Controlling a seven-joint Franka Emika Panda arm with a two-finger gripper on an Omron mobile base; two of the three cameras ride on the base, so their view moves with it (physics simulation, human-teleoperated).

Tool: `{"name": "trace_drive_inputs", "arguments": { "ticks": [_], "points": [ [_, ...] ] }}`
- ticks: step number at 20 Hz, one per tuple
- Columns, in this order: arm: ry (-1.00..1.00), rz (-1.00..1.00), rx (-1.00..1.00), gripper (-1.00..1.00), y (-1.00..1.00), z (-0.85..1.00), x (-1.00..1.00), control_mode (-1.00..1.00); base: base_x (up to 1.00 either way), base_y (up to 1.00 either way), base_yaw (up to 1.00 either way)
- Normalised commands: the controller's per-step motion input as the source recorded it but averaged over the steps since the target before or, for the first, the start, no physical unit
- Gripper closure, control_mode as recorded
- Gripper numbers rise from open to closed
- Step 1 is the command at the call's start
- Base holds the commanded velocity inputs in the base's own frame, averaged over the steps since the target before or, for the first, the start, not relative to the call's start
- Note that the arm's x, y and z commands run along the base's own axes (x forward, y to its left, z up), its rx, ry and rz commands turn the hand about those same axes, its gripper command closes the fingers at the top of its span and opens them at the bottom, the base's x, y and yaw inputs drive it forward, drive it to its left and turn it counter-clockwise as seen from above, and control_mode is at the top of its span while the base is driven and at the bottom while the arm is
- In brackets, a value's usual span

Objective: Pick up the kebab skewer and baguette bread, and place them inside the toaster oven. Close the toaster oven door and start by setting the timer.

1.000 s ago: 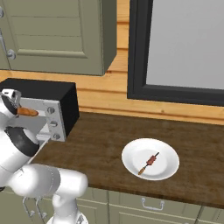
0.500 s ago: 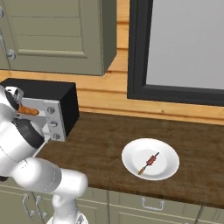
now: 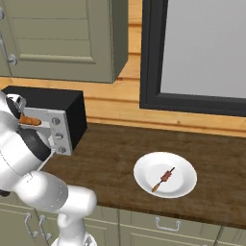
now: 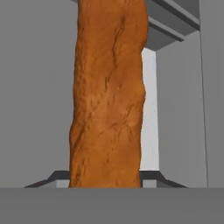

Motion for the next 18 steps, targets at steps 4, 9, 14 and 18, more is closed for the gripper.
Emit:
{"name": "trace_drive_inputs", "arguments": {
  "ticks": [4,9,14,18],
  "points": [
    [0.00,0.00,0.00,-1.00,0.00,0.00,0.00,-1.00,0.00,0.00,0.00],
    [0.00,0.00,0.00,-1.00,0.00,0.00,0.00,-1.00,0.00,0.00,0.00],
    [0.00,0.00,0.00,-1.00,0.00,0.03,-0.02,-1.00,0.00,0.00,0.00],
    [0.01,0.00,0.00,-1.00,0.00,0.25,-0.62,-1.00,0.00,0.00,0.00]
  ]
}}
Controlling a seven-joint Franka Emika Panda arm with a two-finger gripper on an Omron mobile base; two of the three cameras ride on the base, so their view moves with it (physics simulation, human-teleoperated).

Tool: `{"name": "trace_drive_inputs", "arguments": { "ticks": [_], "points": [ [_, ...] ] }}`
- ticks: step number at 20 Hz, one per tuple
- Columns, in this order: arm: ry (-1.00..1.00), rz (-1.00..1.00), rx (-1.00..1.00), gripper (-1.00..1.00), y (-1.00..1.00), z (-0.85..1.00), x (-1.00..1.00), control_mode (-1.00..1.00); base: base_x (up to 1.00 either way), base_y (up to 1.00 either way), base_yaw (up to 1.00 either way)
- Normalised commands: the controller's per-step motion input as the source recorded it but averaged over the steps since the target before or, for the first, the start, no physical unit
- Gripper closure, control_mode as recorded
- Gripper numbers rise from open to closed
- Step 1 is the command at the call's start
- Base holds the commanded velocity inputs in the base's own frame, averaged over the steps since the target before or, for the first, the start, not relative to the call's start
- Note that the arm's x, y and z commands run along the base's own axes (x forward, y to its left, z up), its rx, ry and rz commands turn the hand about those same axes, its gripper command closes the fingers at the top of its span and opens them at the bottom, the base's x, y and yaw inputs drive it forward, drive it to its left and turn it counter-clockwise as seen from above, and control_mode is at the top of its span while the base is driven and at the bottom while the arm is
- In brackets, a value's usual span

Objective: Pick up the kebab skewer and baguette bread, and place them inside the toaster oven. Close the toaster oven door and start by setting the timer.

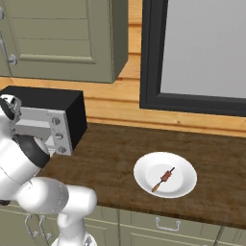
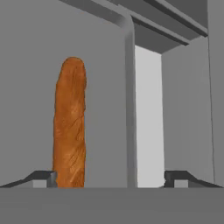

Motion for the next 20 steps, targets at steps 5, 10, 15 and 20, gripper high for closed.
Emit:
{"name": "trace_drive_inputs", "arguments": {
  "ticks": [5,10,15,20],
  "points": [
    [0.06,-0.16,0.01,-1.00,-0.58,0.26,-0.95,-1.00,0.00,0.00,0.00],
    [0.09,-0.26,0.11,-1.00,-0.96,0.44,-0.43,-1.00,0.00,0.00,0.00],
    [0.12,-0.34,0.13,-1.00,-1.00,0.44,-0.09,-1.00,0.00,0.00,0.00],
    [0.09,-0.37,0.15,-1.00,-0.99,0.33,0.00,-1.00,0.00,0.00,0.00]
  ]
}}
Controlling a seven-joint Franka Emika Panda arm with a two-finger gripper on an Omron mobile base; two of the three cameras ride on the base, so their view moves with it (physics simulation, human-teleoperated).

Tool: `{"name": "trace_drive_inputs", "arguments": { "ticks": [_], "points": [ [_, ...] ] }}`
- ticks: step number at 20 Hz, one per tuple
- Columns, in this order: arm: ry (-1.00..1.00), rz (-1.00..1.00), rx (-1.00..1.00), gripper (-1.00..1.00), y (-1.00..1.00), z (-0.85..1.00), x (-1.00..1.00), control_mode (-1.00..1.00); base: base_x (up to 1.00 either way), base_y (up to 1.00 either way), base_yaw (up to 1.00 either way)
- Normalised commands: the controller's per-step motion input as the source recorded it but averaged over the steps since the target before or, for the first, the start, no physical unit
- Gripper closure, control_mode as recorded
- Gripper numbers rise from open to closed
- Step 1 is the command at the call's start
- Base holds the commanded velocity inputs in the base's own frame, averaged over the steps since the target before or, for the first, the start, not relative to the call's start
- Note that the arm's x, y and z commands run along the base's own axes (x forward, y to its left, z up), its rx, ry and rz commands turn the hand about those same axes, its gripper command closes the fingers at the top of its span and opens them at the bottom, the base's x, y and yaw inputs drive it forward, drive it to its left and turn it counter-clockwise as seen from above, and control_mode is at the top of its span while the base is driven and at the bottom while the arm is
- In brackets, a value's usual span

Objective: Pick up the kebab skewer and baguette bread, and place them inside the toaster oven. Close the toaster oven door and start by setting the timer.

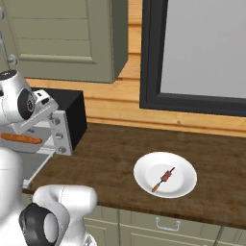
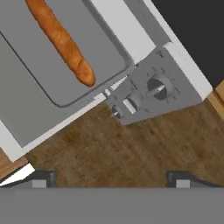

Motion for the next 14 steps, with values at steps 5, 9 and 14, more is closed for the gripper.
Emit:
{"name": "trace_drive_inputs", "arguments": {
  "ticks": [5,9,14],
  "points": [
    [0.07,-0.38,0.18,-1.00,-1.00,0.17,0.00,-1.00,0.00,0.00,0.00],
    [0.07,-0.36,0.19,-1.00,-1.00,0.08,0.00,-1.00,0.00,0.00,0.00],
    [0.03,-0.40,0.14,-1.00,-0.98,0.00,0.00,-1.00,0.00,0.00,0.00]
  ]
}}
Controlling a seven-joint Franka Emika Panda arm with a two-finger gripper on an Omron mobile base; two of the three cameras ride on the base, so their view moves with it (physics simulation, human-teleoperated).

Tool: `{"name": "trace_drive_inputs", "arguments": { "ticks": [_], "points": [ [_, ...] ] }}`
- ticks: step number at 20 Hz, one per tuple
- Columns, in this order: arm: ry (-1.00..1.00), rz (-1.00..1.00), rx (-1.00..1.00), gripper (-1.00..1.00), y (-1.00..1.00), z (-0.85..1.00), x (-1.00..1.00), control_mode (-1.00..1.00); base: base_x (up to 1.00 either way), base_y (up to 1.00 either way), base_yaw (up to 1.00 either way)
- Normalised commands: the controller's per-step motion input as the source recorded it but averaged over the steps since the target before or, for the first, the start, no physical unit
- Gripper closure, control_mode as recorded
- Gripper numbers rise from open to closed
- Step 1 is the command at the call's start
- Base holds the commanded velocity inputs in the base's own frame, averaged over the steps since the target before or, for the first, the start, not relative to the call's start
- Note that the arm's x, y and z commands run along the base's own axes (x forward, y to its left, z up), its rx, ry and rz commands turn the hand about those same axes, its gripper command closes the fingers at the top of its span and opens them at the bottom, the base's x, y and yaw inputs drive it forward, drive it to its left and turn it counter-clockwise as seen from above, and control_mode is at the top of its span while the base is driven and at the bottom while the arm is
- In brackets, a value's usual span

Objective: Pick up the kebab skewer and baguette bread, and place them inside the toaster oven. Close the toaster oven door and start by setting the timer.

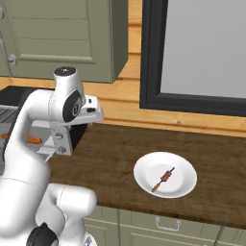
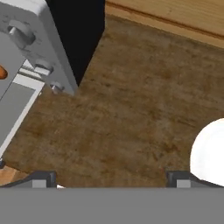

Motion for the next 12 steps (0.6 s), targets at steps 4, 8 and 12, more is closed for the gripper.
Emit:
{"name": "trace_drive_inputs", "arguments": {
  "ticks": [4,8,12],
  "points": [
    [0.00,-0.33,0.07,-1.00,-0.72,-0.02,0.00,-1.00,0.00,0.00,0.00],
    [0.00,-0.28,0.10,-1.00,-0.79,-0.07,0.00,-1.00,0.00,0.00,0.00],
    [0.00,-0.21,0.07,-1.00,-0.70,-0.11,0.00,-1.00,0.00,0.00,0.00]
  ]
}}
